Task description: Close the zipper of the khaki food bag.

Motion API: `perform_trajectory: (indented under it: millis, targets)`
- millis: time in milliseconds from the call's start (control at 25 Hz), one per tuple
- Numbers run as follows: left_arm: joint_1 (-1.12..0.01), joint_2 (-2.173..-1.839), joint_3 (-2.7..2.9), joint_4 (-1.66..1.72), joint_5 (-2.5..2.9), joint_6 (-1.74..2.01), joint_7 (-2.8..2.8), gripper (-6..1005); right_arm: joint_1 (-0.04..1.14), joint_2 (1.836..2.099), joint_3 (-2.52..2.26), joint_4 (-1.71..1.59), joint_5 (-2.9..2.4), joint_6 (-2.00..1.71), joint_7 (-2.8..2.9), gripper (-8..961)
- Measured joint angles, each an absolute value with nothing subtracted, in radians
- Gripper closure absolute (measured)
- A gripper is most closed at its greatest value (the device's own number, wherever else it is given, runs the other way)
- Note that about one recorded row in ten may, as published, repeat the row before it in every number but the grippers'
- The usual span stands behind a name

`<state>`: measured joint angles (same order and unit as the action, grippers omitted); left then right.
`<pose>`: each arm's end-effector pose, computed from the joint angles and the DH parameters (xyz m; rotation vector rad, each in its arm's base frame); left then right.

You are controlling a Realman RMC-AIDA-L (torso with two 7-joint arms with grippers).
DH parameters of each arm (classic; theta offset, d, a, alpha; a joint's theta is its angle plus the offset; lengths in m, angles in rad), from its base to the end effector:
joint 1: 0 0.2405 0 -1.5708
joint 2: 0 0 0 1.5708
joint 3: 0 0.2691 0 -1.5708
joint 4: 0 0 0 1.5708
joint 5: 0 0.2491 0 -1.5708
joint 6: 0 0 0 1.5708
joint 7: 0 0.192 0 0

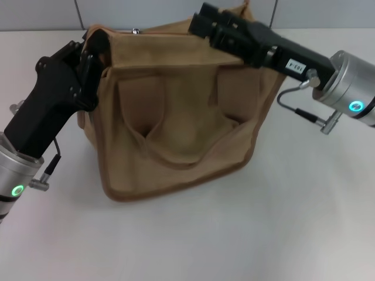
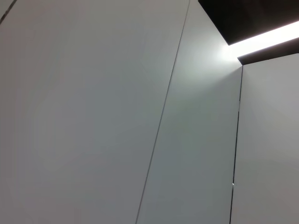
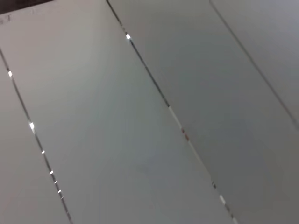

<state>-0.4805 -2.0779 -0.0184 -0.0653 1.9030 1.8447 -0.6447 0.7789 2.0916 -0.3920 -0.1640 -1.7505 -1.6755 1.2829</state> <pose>-0.2466 0.3271 -0.0448 -1.9182 -0.3877 -1.5586 0.1619 0.4058 -0.0679 -2.4621 0.7474 1.5916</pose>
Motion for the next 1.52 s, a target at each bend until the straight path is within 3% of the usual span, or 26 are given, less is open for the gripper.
perform_trajectory:
  millis: [880, 1520]
  targets:
    - [-0.455, -2.078, -0.011, -0.07, 1.908, 1.818, -0.644, 966, 0.859, 2.092, -0.607, -0.157, -1.715, -1.564, 1.051, 116]
    - [-0.46, -2.075, -0.009, -0.065, 1.924, 1.849, -0.644, 965, 0.9, 2.091, -0.669, -0.131, -1.717, -1.588, 1.217, 116]
